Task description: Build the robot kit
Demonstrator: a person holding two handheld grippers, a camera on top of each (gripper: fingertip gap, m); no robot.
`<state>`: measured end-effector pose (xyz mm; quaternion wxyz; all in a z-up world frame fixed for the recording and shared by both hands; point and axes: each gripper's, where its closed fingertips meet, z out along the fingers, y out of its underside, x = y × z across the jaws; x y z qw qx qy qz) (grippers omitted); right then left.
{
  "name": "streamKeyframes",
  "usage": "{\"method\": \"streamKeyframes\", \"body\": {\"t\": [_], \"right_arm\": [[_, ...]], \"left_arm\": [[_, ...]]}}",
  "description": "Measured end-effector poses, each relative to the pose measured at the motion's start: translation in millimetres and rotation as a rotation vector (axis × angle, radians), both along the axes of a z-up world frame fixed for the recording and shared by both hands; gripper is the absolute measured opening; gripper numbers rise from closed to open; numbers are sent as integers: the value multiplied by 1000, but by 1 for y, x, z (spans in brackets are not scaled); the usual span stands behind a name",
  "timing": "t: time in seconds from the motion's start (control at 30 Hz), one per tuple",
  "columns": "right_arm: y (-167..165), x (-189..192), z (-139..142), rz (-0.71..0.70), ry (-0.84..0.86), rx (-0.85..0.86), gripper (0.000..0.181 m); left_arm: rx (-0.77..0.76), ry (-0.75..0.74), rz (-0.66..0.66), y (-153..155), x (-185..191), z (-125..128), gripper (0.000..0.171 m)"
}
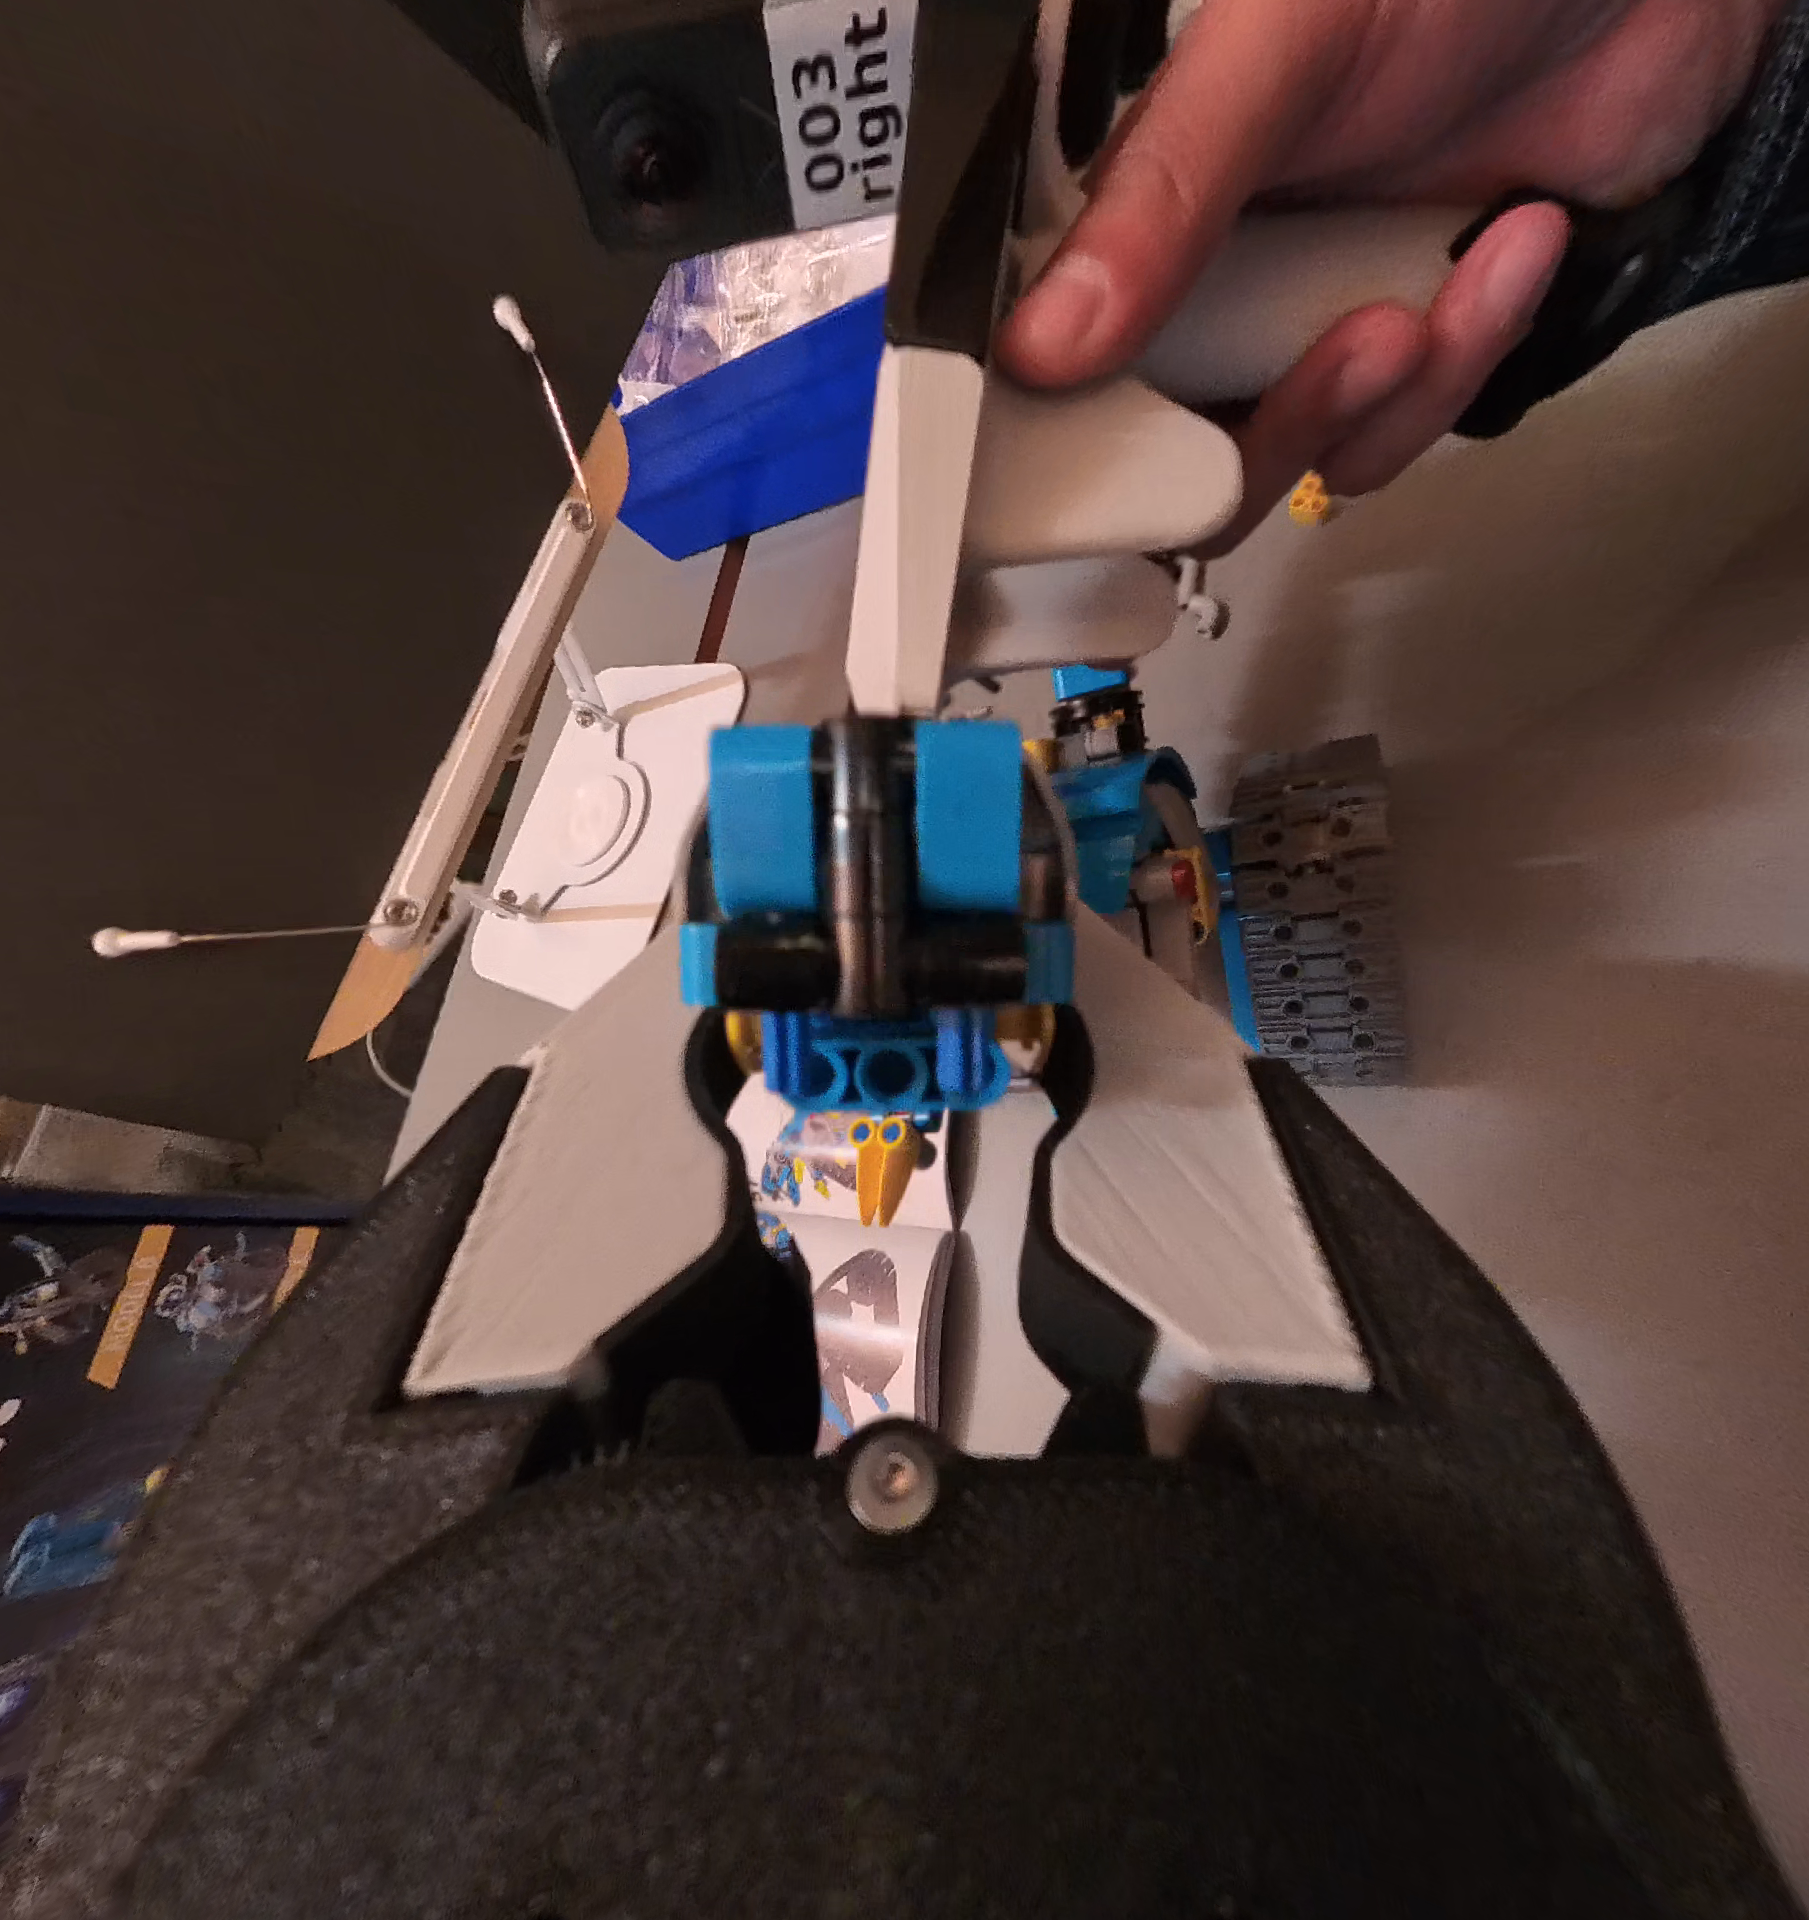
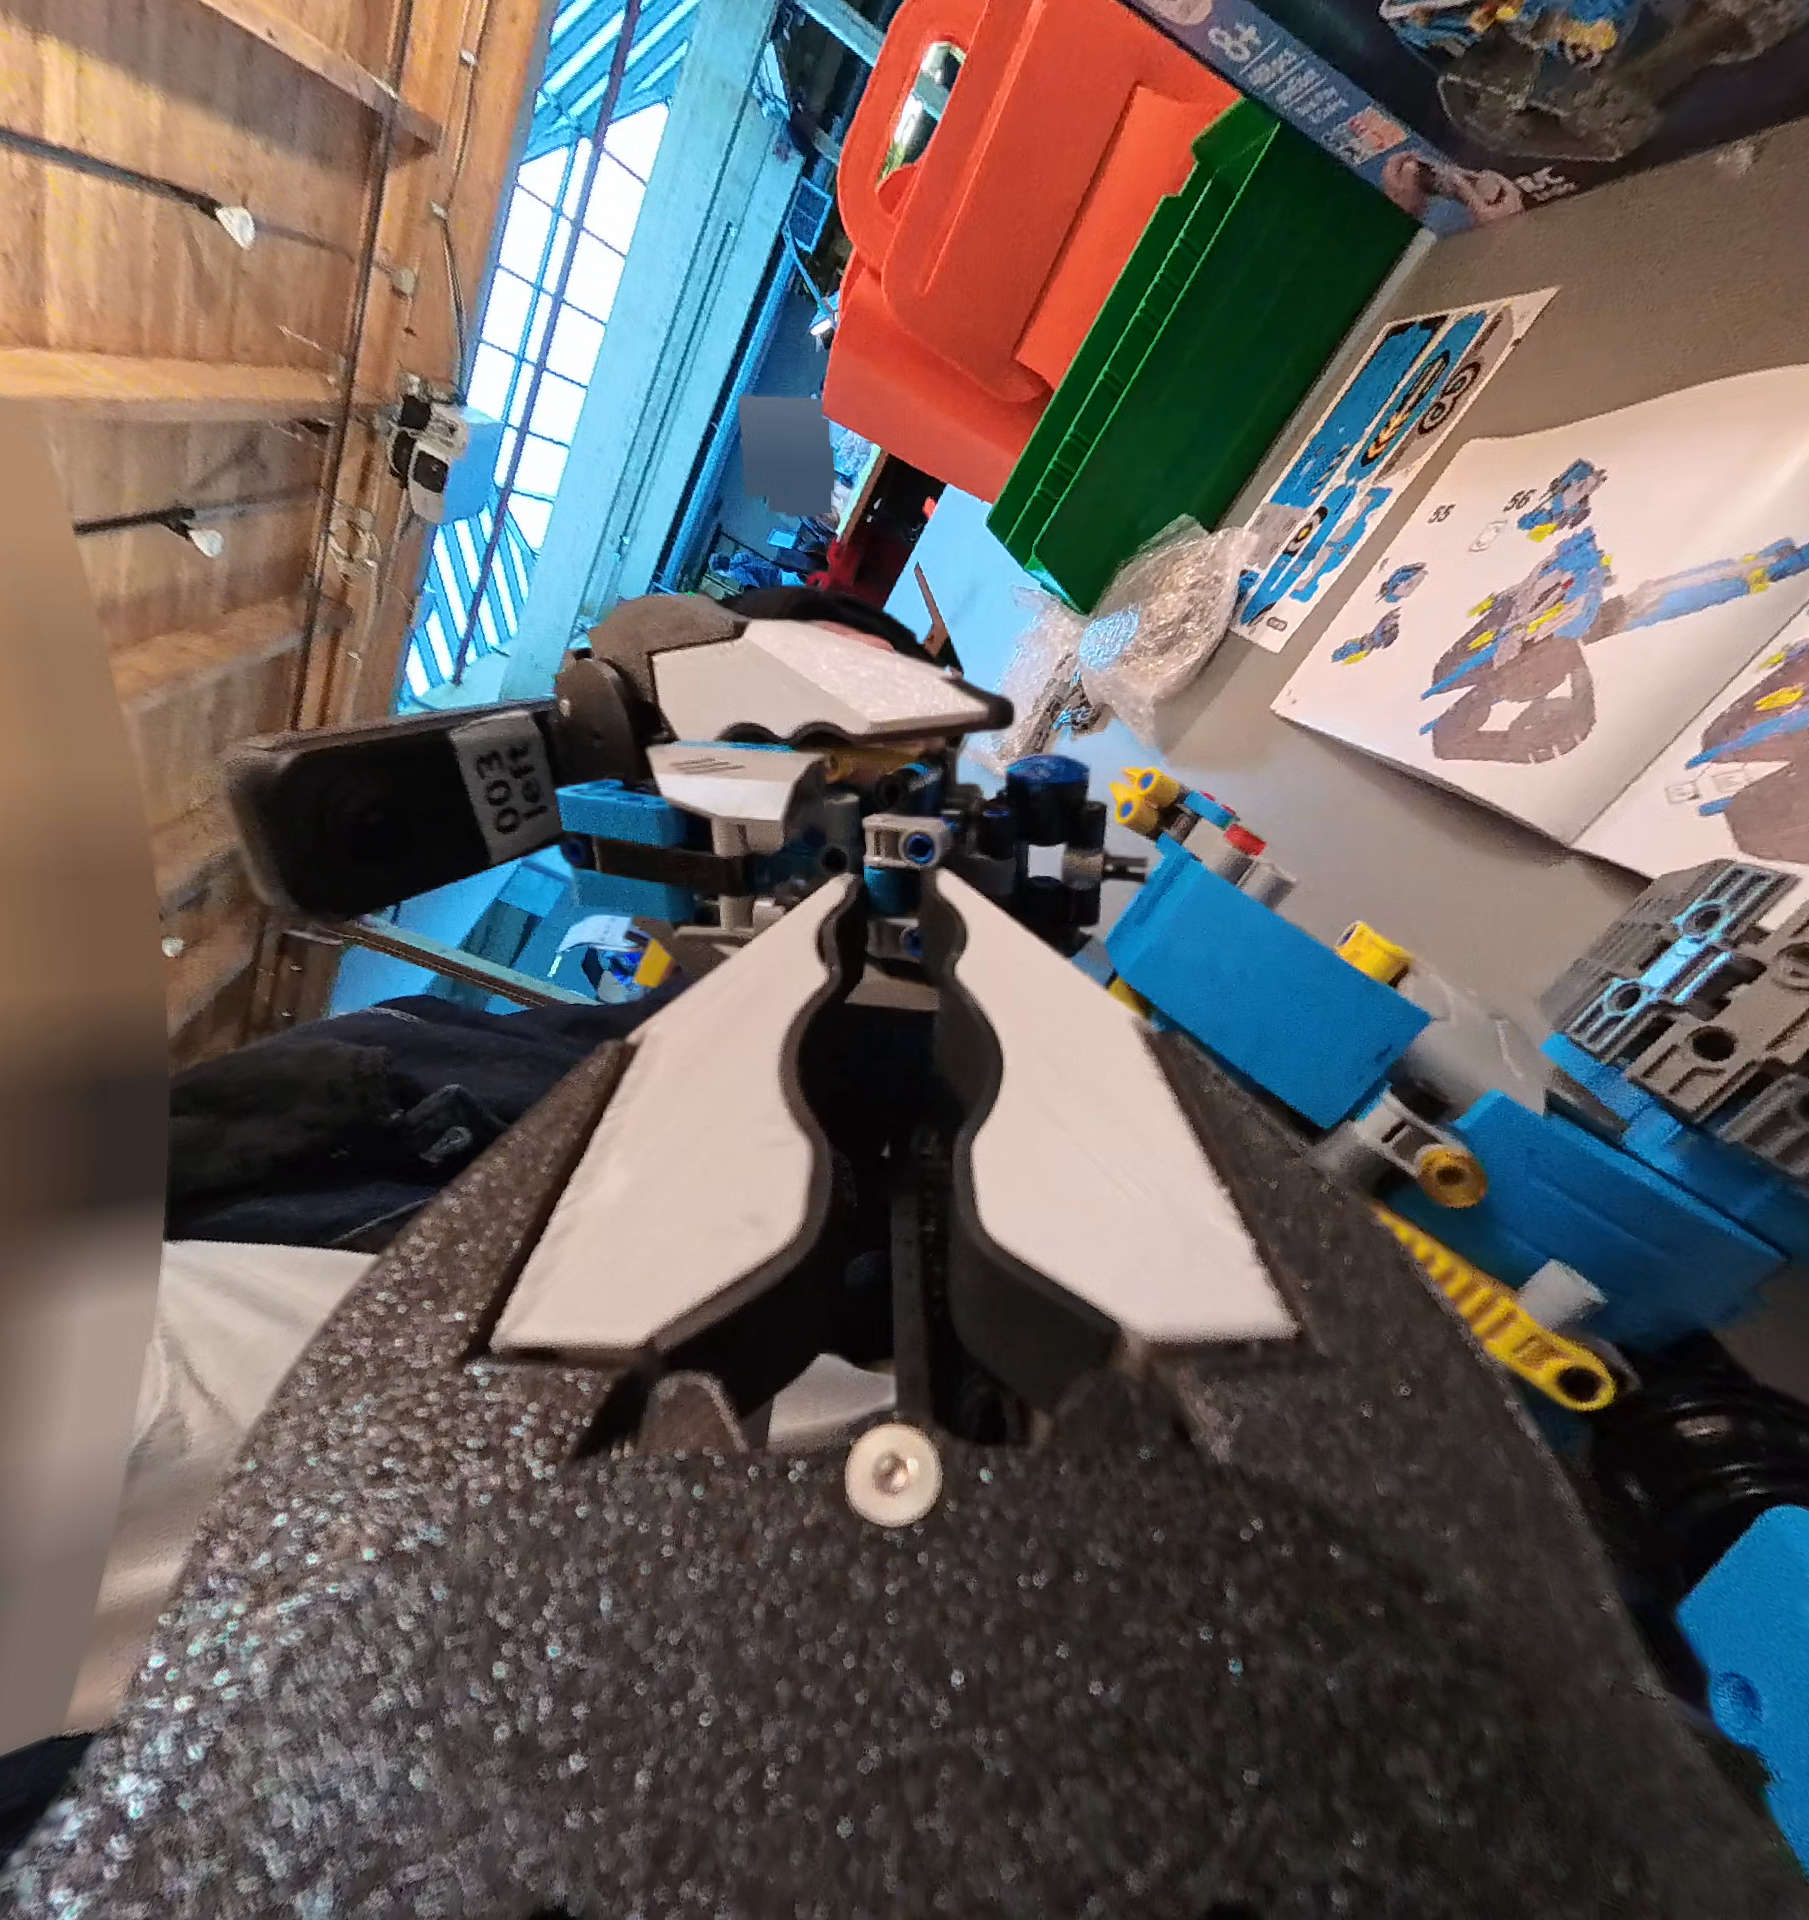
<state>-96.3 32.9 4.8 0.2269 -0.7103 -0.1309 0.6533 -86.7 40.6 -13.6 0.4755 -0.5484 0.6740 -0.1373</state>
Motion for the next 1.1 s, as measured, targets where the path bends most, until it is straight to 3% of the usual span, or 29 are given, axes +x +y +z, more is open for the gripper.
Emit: {"method": "streamKeyframes", "body": {"t": [0.1,0.27,0.37,0.53,0.7,0.93,0.97,1.07,1.1], "right_arm": [[-4,0,4,16,39,-20,9],[-8,1,19,53,199,-85,8],[-6,2,23,59,265,-128,9],[-2,3,17,30,263,-165,9],[5,2,7,-23,218,-164,10],[11,26,20,-100,-113,258,31],[10,30,18,-89,-191,363,39],[2,29,-2,-2,-447,710,84],[0,27,-12,31,-536,798,87]], "left_arm": [[-4,-66,-56,-6,-1,6,51],[-144,-259,-155,-17,-1,27,51],[-191,-278,-145,-11,-3,24,51],[-234,-297,-145,-9,-3,21,46],[-378,-293,-121,-4,-5,11,45],[-608,-458,-116,0,-12,15,45],[-628,-474,-125,-1,-14,14,45],[-638,-530,-185,-6,-15,17,45],[-639,-555,-202,-7,-14,20,45]]}}
